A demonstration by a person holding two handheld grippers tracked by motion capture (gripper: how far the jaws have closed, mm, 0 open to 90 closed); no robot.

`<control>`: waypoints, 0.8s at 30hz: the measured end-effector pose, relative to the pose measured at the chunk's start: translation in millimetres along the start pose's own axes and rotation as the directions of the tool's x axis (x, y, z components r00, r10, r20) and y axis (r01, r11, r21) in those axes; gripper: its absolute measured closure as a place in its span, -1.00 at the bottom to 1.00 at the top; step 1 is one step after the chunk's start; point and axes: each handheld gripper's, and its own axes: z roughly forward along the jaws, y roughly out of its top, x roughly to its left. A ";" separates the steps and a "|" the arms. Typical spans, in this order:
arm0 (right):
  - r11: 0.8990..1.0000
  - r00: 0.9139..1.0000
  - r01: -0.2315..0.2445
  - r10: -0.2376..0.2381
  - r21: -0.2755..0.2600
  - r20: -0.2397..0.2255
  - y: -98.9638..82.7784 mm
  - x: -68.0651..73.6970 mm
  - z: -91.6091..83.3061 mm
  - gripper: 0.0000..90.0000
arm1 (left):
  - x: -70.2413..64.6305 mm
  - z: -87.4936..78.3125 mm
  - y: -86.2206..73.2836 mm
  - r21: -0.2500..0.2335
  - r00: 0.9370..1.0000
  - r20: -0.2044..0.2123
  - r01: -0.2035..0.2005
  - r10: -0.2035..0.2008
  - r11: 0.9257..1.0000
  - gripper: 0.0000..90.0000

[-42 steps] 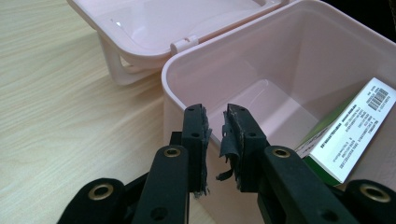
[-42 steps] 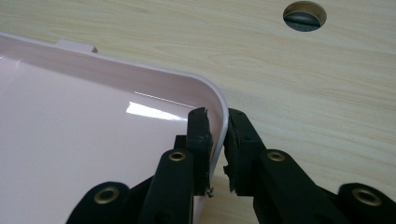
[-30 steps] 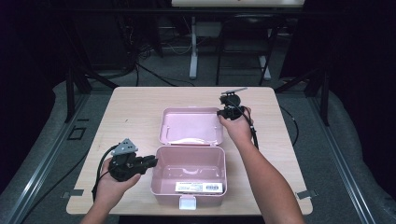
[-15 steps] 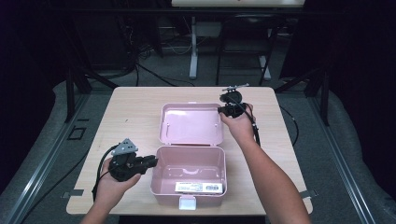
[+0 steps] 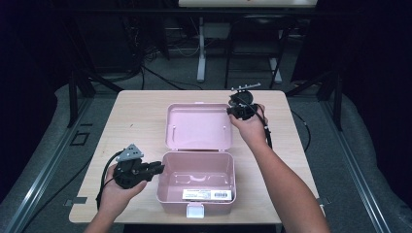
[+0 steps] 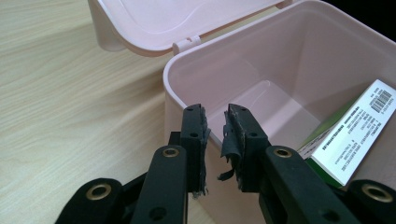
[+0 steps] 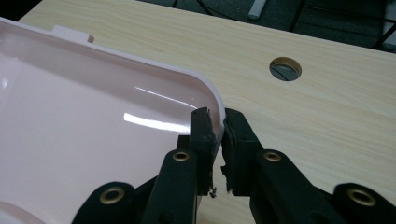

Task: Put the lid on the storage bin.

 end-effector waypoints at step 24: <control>0.998 1.000 0.021 -0.022 -0.058 -0.010 5.4 5.4 -32.2 0.88 | 0.4 0.3 -0.2 -0.003 1.000 0.001 0.000 0.000 1.000 0.70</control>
